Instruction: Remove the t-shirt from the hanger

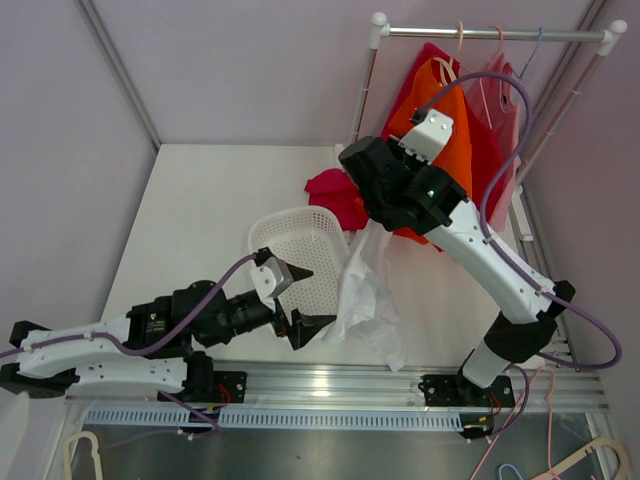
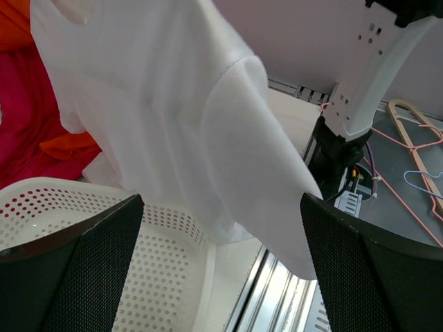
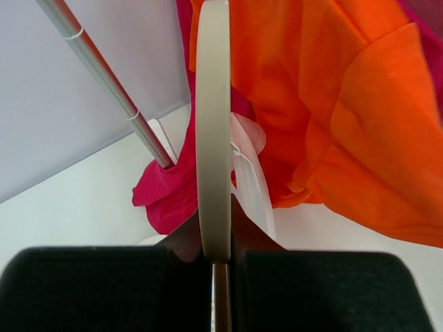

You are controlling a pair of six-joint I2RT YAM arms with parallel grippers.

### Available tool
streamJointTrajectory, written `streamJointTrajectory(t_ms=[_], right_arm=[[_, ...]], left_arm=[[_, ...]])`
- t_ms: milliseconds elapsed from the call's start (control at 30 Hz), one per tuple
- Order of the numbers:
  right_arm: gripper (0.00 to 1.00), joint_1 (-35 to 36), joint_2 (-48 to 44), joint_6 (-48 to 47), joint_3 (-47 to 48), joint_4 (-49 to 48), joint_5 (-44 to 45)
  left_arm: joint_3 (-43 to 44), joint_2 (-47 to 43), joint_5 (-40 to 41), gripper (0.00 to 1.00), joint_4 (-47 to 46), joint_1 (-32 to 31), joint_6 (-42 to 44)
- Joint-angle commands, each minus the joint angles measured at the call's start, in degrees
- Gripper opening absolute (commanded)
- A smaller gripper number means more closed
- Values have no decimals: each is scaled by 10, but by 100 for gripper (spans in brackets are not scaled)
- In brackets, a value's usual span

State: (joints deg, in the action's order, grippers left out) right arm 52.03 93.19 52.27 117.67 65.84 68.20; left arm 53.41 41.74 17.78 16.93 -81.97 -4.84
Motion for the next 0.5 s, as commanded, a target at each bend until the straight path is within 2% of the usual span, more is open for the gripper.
streamJointTrajectory(t_ms=[0, 233, 467], right_arm=[[0, -6, 21, 19, 44, 3, 11], [0, -18, 36, -9, 49, -27, -4], [0, -17, 38, -23, 56, -37, -9]], left_arm=[[5, 1, 5, 100, -49, -10, 15], [2, 7, -36, 99, -82, -13, 27], [15, 76, -7, 99, -103, -13, 12]])
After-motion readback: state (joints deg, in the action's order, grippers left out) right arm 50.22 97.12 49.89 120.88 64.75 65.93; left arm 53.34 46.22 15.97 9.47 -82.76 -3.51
